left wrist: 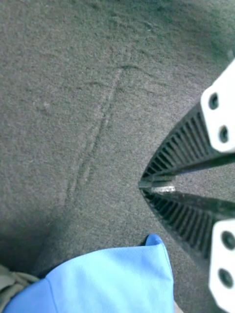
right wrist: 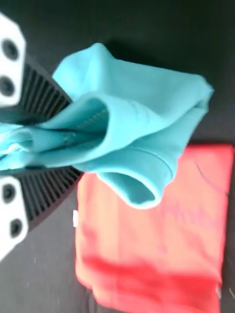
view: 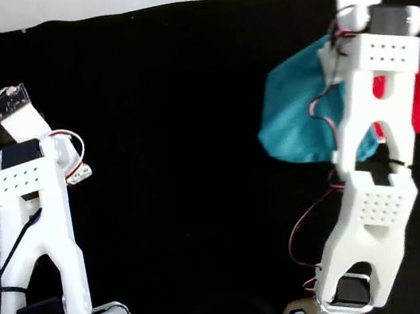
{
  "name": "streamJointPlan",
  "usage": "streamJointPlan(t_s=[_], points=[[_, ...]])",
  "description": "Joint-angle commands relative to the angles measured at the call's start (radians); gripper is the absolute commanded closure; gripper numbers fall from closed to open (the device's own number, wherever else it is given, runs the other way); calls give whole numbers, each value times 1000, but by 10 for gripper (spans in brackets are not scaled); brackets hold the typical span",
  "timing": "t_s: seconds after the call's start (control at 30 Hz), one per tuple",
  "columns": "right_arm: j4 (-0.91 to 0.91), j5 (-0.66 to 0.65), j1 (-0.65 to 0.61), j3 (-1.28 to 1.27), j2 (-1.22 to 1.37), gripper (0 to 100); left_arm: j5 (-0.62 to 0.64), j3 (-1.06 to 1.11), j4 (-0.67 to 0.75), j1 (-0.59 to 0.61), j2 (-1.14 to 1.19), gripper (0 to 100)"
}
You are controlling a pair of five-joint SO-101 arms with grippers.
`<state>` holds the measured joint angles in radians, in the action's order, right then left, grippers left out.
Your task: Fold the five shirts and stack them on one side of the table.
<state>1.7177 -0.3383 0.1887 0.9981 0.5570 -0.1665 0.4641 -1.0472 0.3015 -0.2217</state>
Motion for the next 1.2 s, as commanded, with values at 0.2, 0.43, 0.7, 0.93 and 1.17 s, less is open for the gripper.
streamJointPlan(t_s=[0.2, 0.43, 0.7, 0.93, 1.17], points=[[-245, -149, 163, -15, -44, 992, -6, -4, 9, 8, -2, 986], [-395, -187, 208, -13, 145, 992, -6, -5, 9, 10, -4, 986], [-616, -186, 242, -13, 263, 991, -6, -5, 6, 12, -4, 986], [-550, -155, 236, 1, 260, 827, -6, -5, 6, 12, -12, 986], [-518, 144, 209, 248, 232, 814, -6, -5, 6, 12, -13, 986]])
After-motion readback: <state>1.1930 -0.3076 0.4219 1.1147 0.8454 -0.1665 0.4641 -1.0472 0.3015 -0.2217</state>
